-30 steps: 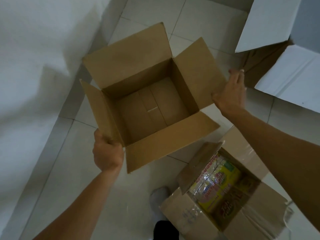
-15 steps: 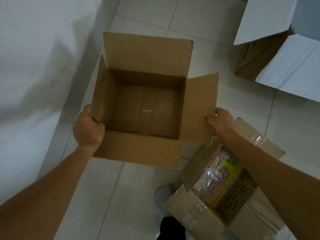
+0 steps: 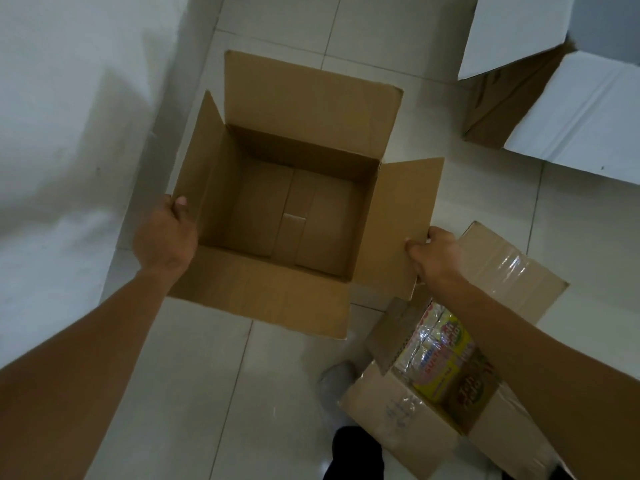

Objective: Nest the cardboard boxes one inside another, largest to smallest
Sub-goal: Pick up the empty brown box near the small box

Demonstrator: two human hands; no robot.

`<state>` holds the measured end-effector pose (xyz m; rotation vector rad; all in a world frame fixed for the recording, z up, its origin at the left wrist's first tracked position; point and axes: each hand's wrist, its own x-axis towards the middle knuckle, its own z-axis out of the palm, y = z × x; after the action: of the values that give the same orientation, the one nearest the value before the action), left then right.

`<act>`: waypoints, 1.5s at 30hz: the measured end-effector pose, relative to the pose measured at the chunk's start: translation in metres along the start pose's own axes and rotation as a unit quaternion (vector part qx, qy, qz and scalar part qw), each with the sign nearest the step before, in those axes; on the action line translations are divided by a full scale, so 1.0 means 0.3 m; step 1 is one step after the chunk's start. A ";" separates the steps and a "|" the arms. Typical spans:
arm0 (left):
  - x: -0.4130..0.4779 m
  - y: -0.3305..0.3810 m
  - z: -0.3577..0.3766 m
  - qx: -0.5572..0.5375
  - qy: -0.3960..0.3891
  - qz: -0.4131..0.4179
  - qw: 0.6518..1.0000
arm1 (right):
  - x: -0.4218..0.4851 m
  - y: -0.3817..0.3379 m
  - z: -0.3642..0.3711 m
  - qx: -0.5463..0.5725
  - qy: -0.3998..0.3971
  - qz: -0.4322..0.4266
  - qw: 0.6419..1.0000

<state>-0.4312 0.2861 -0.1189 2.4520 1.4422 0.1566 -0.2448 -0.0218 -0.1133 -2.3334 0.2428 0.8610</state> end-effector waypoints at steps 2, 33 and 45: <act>0.000 -0.003 -0.007 0.006 -0.006 0.002 1.000 | 0.001 -0.006 -0.004 0.001 -0.005 -0.003 1.000; -1.119 0.255 0.127 -0.087 0.018 -0.100 0.991 | -0.011 0.392 -0.446 -0.107 0.031 -0.136 0.984; -1.548 0.489 0.550 -0.255 -0.115 -0.466 0.839 | 0.273 0.726 -0.623 -0.317 0.008 -0.247 0.916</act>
<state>-0.4976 -0.2161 -0.2067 1.1278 1.9687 0.0186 -0.1650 -0.3049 -0.1647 -2.7869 -0.7009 0.7248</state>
